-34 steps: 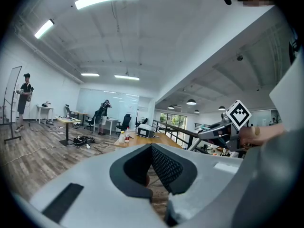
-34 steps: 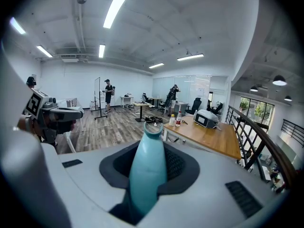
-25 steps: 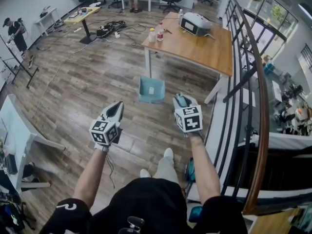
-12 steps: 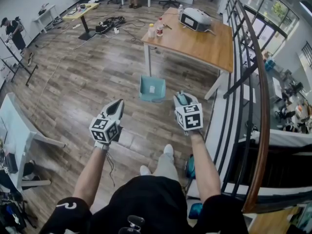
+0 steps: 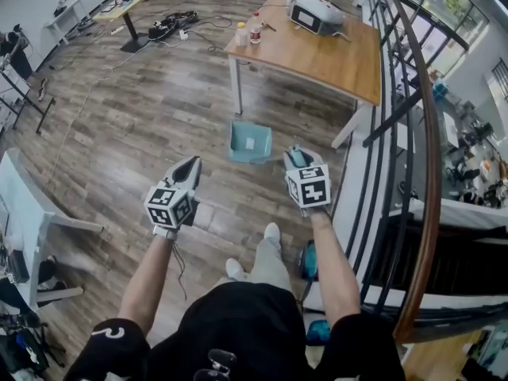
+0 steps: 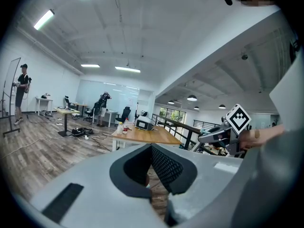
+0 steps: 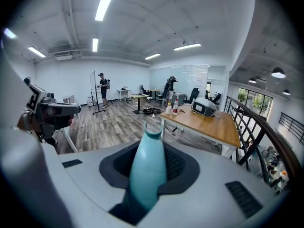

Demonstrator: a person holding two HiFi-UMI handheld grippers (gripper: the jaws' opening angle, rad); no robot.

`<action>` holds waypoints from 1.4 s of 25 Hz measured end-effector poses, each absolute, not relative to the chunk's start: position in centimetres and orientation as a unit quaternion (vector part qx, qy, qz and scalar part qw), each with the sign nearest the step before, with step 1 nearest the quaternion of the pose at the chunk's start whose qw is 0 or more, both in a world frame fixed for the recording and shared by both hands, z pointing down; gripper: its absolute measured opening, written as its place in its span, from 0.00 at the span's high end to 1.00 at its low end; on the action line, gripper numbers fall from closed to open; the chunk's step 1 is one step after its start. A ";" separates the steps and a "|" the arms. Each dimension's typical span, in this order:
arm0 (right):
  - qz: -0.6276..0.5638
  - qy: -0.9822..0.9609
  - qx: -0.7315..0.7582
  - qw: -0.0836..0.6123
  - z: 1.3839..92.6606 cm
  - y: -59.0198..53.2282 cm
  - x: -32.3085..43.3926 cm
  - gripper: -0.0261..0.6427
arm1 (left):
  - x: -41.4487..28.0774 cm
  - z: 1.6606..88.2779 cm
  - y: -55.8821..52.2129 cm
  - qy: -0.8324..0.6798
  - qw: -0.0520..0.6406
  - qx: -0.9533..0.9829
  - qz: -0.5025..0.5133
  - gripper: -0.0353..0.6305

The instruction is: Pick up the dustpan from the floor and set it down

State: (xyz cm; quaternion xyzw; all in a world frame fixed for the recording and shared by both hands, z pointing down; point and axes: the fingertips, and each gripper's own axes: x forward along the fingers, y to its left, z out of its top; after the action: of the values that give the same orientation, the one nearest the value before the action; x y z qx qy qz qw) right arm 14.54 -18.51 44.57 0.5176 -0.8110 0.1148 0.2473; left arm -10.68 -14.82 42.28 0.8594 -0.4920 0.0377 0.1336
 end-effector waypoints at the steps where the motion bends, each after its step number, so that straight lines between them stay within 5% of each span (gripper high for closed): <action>1: 0.117 -0.810 0.518 0.249 45.1 -18.8 14.8 0.83 | -10.5 42.7 -15.2 -0.491 0.136 0.859 0.039 0.95; 35: 0.200 -0.765 0.490 0.368 77.2 -30.5 21.1 0.83 | -0.6 66.2 -28.8 -0.434 0.261 0.848 0.153 0.95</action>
State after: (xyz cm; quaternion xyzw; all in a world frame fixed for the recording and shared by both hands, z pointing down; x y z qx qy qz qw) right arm 21.08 -30.55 77.24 0.4901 -0.7645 0.1996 0.3681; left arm -0.56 -28.82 66.19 0.8485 -0.4338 0.1534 0.2615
